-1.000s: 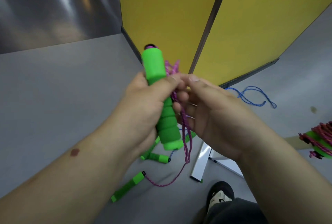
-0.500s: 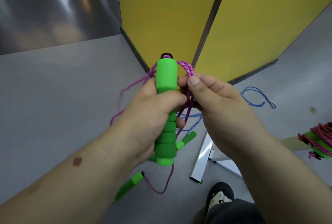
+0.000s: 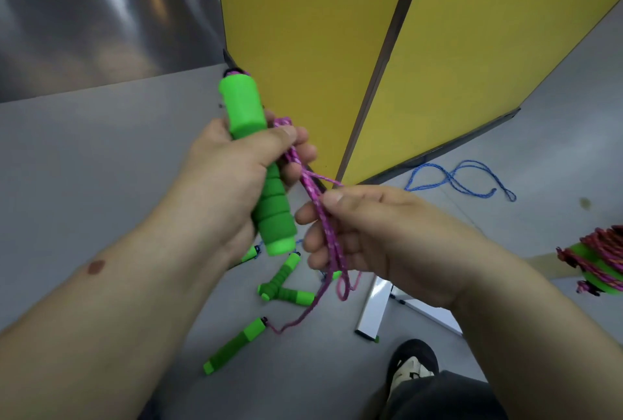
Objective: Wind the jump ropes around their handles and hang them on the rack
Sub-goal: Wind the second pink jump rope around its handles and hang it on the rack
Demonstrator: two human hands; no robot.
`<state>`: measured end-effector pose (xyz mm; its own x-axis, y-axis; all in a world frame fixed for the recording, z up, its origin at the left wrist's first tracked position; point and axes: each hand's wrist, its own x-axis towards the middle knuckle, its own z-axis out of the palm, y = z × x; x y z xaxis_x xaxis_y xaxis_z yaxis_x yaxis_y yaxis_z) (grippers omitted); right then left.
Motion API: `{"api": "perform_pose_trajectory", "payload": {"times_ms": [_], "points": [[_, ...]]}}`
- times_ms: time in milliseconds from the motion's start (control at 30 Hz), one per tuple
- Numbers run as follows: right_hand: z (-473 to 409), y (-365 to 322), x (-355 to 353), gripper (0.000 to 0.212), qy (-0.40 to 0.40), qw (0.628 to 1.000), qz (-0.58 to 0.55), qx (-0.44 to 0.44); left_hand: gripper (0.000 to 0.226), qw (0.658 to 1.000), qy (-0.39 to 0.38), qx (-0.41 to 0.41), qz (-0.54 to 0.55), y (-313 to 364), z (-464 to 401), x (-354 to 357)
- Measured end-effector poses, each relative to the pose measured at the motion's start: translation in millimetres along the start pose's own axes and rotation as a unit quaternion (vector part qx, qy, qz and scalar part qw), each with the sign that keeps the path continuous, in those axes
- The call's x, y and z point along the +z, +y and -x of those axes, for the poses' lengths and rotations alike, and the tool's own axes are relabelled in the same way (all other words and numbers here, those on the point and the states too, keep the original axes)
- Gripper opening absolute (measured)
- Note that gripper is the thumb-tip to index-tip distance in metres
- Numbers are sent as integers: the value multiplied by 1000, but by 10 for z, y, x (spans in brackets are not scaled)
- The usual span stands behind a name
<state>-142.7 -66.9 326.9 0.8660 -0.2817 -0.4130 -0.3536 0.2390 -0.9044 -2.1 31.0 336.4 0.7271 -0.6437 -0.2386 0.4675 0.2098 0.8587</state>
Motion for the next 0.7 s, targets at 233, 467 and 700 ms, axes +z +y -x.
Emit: {"api": "perform_pose_trajectory", "payload": {"times_ms": [233,467,700], "points": [[-71,-1,9,24,151,972,-17,-181,9,994,-76,-22,-78,-176,186,73],[-61,-43,32,27,169,970,-95,-150,29,982,-119,8,-147,-243,281,164],[5,-5,-39,26,-20,1000,-21,-7,31,999,-33,6,42,34,93,63]]}}
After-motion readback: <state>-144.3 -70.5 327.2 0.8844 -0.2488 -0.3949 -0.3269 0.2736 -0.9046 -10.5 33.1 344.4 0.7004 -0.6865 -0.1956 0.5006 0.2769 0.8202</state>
